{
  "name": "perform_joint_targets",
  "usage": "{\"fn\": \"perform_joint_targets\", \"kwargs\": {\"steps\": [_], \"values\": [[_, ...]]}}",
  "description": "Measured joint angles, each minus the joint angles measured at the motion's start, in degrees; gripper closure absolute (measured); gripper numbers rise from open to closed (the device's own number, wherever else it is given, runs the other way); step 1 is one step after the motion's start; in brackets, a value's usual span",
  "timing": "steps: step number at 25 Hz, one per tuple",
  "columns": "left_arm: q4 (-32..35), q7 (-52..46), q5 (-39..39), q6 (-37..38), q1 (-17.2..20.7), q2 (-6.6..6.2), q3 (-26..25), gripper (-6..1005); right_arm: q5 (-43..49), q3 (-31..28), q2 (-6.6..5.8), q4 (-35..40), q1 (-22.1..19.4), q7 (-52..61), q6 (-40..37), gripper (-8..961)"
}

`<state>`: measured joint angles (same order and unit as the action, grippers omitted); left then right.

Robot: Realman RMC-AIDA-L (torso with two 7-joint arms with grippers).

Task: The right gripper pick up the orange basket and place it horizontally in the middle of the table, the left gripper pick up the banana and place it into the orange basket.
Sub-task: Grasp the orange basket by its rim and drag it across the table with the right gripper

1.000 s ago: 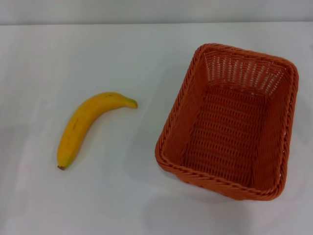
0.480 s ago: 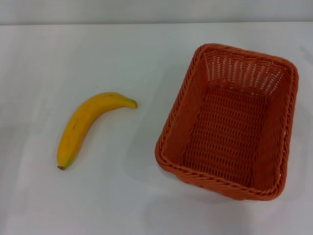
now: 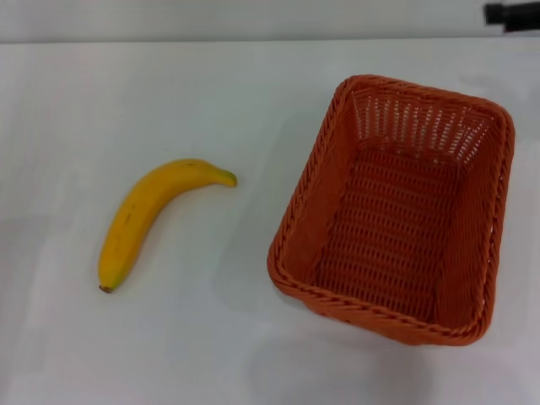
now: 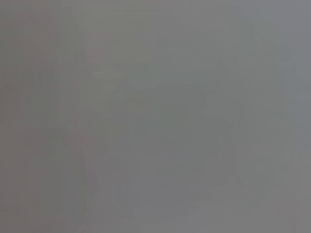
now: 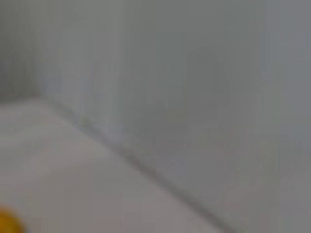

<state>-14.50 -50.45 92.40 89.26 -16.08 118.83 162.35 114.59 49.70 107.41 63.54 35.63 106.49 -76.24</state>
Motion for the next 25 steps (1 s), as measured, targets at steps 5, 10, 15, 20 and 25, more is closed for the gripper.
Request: {"fn": "perform_joint_targets", "kwargs": {"steps": [5,10,15,20,25], "values": [[0.04,0.0,-0.37,0.03,0.67,0.09,0.3,113,15.13,1.97,-0.4,-5.59,11.35,4.88,-3.27,198],[0.47,0.0,-0.49,0.12,1.51,0.17,0.33,113,26.94,2.37,0.84,-12.73,20.95,6.35,-4.66,198],[1.5,0.0,-0.54,0.14,2.07,0.13,0.35,114,37.83,3.0,4.19,-15.36,25.74,6.63,-5.53,199],[1.5,0.0,-0.62,0.08,2.34,0.11,0.34,114,44.39,4.33,7.16,-16.14,27.45,6.68,-2.86,199],[1.5,0.0,-1.15,-0.03,2.23,0.08,0.34,114,46.08,7.41,7.32,-19.89,28.3,7.3,2.47,200]]}}
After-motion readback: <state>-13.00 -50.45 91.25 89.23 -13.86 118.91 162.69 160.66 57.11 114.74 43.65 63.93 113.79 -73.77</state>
